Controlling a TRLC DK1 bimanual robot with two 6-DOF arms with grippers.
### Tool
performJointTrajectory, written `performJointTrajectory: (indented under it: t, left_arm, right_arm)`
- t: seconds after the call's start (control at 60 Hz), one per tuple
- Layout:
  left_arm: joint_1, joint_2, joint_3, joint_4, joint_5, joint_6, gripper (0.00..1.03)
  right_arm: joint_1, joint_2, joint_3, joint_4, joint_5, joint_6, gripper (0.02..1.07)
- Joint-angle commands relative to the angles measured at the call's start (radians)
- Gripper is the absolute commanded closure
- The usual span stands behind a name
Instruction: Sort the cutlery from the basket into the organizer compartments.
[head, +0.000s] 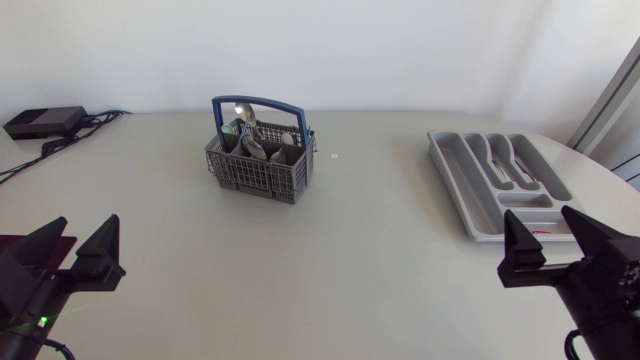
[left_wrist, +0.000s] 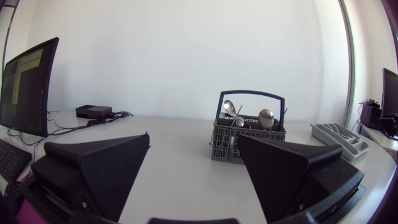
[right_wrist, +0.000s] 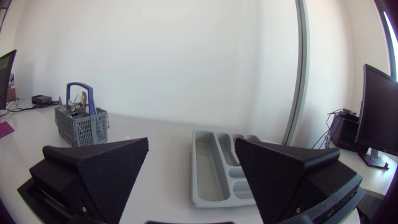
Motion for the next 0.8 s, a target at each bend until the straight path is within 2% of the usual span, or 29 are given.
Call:
performJointTrajectory:
  t: [0.0, 0.1, 0.183, 0.45, 0.55, 0.65, 0.783]
  left_arm:
    - [0.004, 0.055, 0.061, 0.03, 0.0, -0.001, 0.05]
    - [-0.002, 0.182, 0.117, 0.055, 0.0, -0.009, 0.05]
    - [-0.014, 0.314, 0.171, 0.081, 0.0, -0.029, 0.05]
    - [-0.065, 0.669, 0.331, 0.124, 0.0, -0.052, 0.07]
    - [-0.059, 0.778, 0.392, 0.106, 0.0, -0.052, 0.07]
    - [-0.047, 0.842, 0.433, 0.08, 0.0, -0.052, 0.07]
    - [-0.033, 0.956, 0.527, -0.016, 0.0, -0.023, 0.07]
  right_arm:
    - [0.027, 0.133, 0.064, 0.056, 0.015, 0.041, 0.07]
    - [0.07, 0.268, 0.116, 0.112, 0.035, 0.05, 0.07]
    - [0.165, 0.387, 0.164, 0.168, 0.095, 0.05, 0.07]
    - [0.289, 0.819, 0.369, 0.209, 0.099, 0.105, 0.07]
    - [0.352, 0.931, 0.441, 0.191, 0.109, 0.119, 0.07]
    - [0.438, 1.009, 0.504, 0.163, 0.191, 0.084, 0.07]
    - [0.498, 1.138, 0.592, 0.149, 0.214, 0.053, 0.07]
